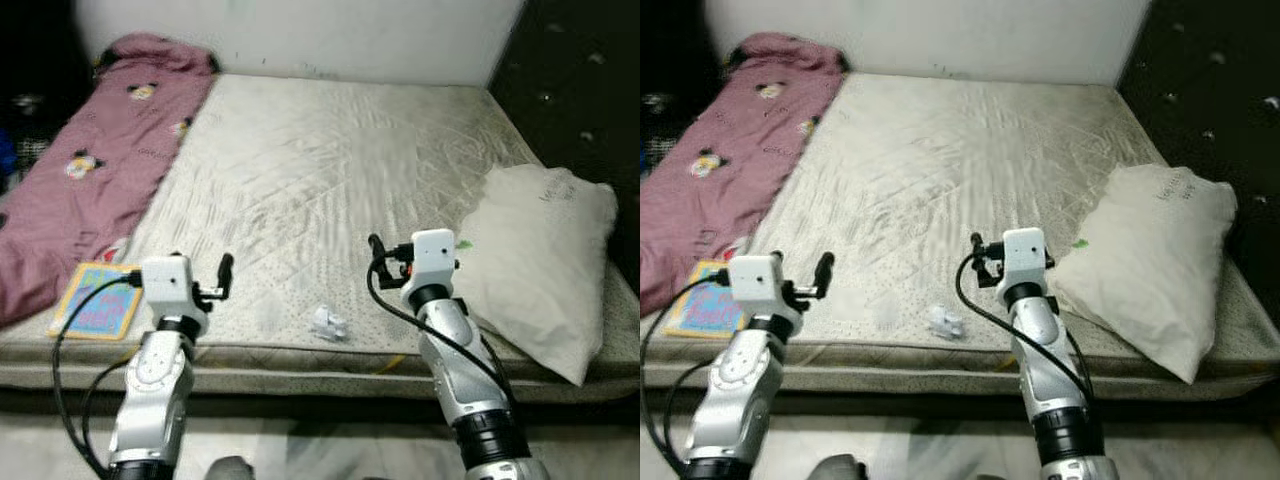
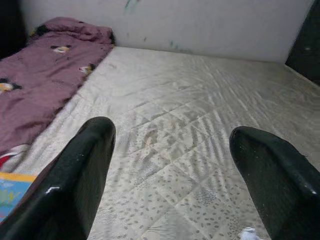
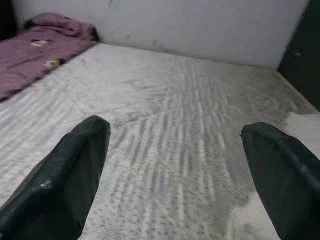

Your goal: Clean up the room

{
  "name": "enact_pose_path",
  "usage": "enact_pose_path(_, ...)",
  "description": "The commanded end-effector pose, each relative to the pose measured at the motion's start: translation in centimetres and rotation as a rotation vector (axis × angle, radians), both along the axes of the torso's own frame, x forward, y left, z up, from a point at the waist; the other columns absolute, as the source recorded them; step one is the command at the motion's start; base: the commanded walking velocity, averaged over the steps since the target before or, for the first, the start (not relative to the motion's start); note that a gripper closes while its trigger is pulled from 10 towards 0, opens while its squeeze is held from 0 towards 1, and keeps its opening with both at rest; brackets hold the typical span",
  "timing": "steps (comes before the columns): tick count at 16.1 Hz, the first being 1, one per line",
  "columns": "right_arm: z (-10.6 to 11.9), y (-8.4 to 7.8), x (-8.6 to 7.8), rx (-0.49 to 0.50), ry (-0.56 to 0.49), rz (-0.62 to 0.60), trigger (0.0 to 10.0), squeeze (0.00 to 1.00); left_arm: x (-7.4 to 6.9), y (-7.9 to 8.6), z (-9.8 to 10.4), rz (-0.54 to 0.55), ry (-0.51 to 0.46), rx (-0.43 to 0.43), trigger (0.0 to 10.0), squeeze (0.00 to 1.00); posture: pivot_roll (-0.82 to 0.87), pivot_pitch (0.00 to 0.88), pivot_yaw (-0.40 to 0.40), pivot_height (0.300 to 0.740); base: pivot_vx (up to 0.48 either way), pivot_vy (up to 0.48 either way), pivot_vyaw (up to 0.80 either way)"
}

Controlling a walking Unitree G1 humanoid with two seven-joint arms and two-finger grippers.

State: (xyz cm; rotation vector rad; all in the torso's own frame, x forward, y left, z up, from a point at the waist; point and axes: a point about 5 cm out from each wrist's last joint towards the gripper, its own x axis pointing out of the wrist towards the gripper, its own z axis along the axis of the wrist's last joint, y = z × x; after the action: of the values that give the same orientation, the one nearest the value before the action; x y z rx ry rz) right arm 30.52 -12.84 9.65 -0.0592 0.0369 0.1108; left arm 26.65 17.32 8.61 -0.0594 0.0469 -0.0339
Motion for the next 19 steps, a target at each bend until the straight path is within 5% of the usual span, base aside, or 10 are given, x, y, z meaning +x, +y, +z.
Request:
enact_pose_path(1, 0.07, -0.23, 0.13, -0.001, 0.001, -0.002, 10.0, 0.00, 0.11, -0.24, 0.39, -0.010, -0.017, -0.007, 10.0, 0.00, 0.10, 0.000, -0.058, 0.740, 0.000, 0.000, 0.00)
enact_pose_path(12, -0.03, -0.14, 0.09, -0.008, 0.005, -0.006, 10.0, 0.00, 0.13, -0.32, 0.58, -0.026, -0.029, -0.016, 10.0, 0.00, 0.10, 0.000, -0.054, 0.740, 0.307, 0.000, 0.00)
enact_pose_path(19, -0.11, -0.26, 0.09, -0.009, 0.010, -0.010, 10.0, 0.00, 0.20, -0.32, 0.20, -0.005, 0.002, -0.024, 10.0, 0.00, 0.10, 0.000, -0.056, 0.740, 0.000, 0.000, 0.00)
